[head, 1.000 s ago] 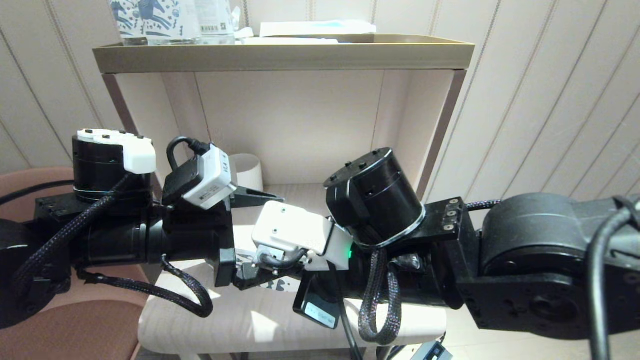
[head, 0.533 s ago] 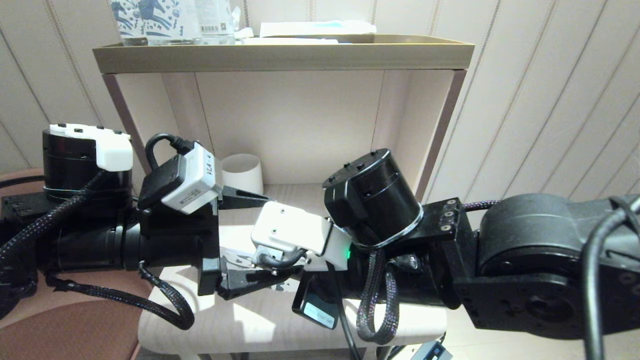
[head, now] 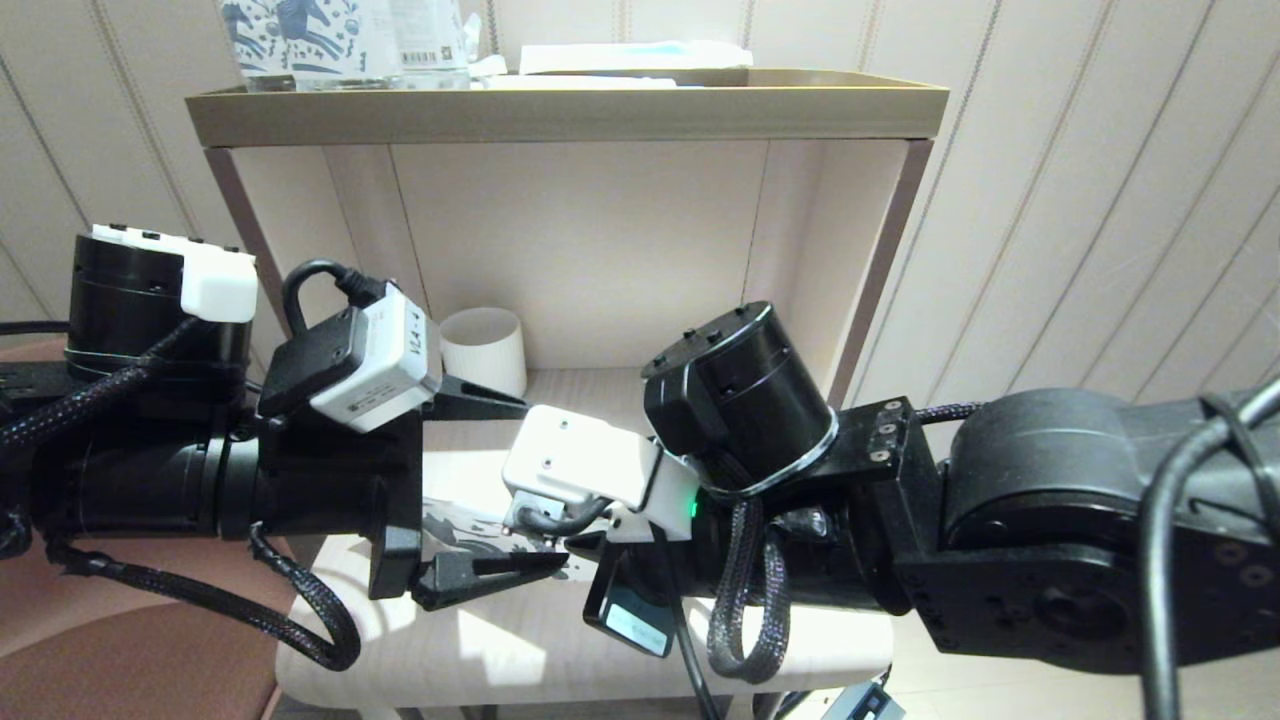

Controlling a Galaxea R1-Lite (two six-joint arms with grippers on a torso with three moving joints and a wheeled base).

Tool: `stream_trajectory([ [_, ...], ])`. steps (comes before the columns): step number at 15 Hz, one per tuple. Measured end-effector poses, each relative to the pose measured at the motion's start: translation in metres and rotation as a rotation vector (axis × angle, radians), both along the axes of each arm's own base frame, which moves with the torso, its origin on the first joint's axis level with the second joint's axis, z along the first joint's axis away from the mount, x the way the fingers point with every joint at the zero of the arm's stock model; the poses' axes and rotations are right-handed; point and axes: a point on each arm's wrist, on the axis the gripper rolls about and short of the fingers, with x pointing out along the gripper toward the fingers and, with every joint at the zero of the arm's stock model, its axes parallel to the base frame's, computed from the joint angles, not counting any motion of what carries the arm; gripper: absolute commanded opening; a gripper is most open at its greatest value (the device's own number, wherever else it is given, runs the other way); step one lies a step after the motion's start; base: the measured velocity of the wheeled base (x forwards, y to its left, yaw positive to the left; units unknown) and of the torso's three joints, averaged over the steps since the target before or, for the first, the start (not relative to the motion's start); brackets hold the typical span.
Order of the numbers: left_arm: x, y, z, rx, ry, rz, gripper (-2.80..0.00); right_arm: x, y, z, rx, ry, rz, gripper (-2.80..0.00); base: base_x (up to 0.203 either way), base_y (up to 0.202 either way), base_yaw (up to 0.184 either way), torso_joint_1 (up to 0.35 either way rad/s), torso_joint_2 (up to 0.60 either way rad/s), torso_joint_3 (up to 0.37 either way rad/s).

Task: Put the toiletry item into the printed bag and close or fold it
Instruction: Hand it to the other hand

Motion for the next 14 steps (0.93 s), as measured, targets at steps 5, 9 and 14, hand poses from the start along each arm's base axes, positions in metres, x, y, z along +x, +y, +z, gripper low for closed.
stream_trajectory([
  [5, 0.002, -0.002, 0.001, -0.027, 0.026, 0.007, 0.00, 0.001, 0.001, 0.000, 0.002, 0.001, 0.000, -2.80, 0.000, 0.000, 0.000, 0.000, 0.00, 0.000],
  [9, 0.006, -0.005, -0.004, -0.016, 0.041, 0.003, 0.00, 0.001, 0.002, 0.001, 0.016, 0.015, 0.012, -2.80, 0.000, 0.000, 0.000, 0.000, 0.00, 0.000],
  [14, 0.005, -0.011, -0.007, -0.011, 0.055, -0.012, 0.00, 0.001, 0.003, 0.003, 0.030, 0.019, 0.009, -2.80, 0.000, 0.000, 0.000, 0.000, 0.00, 0.000],
])
